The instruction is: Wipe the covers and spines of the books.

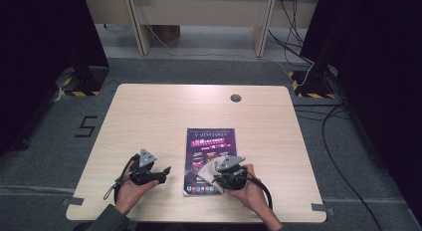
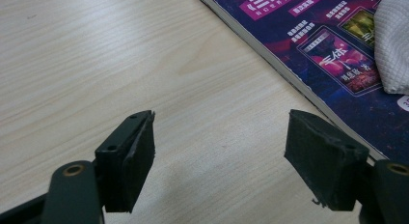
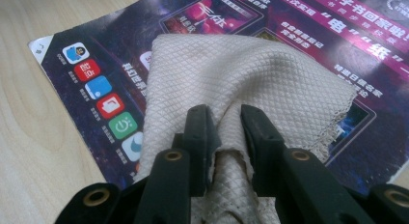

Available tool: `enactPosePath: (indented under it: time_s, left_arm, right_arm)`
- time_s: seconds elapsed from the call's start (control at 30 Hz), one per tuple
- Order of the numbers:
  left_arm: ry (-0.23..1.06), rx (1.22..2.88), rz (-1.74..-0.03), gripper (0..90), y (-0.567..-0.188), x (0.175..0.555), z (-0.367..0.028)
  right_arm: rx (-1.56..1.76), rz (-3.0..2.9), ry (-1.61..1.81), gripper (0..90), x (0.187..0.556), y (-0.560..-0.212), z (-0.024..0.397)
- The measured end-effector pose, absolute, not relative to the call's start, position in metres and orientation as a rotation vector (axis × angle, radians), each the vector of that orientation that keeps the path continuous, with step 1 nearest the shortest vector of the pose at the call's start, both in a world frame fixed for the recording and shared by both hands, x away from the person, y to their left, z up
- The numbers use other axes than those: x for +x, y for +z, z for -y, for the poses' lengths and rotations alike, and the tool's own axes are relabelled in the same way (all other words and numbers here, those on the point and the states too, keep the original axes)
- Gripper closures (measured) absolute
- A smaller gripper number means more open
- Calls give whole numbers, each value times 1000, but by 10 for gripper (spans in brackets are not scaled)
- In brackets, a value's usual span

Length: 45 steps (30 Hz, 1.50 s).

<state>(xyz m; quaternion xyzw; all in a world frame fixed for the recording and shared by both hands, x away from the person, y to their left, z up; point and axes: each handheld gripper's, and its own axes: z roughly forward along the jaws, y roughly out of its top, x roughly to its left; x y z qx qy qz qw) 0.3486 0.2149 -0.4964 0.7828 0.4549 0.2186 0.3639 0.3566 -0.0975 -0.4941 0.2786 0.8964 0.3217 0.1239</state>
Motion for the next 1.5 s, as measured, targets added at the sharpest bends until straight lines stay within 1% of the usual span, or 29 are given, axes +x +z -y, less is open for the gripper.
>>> enactPosePath:
  time_s: [0.23,0.47,0.83,1.17,1.5]
  left_arm:
    - [562,2013,-1171,255,-496,349,-215]
    - [562,2012,-1172,255,-497,348,-215]
    - [560,2013,-1168,255,-497,348,-214]
    - [559,2015,-1170,255,-497,348,-214]
    - [543,2018,-1163,254,-497,347,-212]
  right_arm:
    - [777,-2643,948,737,347,-494,94]
    - [787,-2648,946,737,343,-494,100]
    - [911,-2552,915,738,361,-494,128]
    - [823,-2623,911,742,343,-493,114]
    - [869,-2580,912,739,350,-493,126]
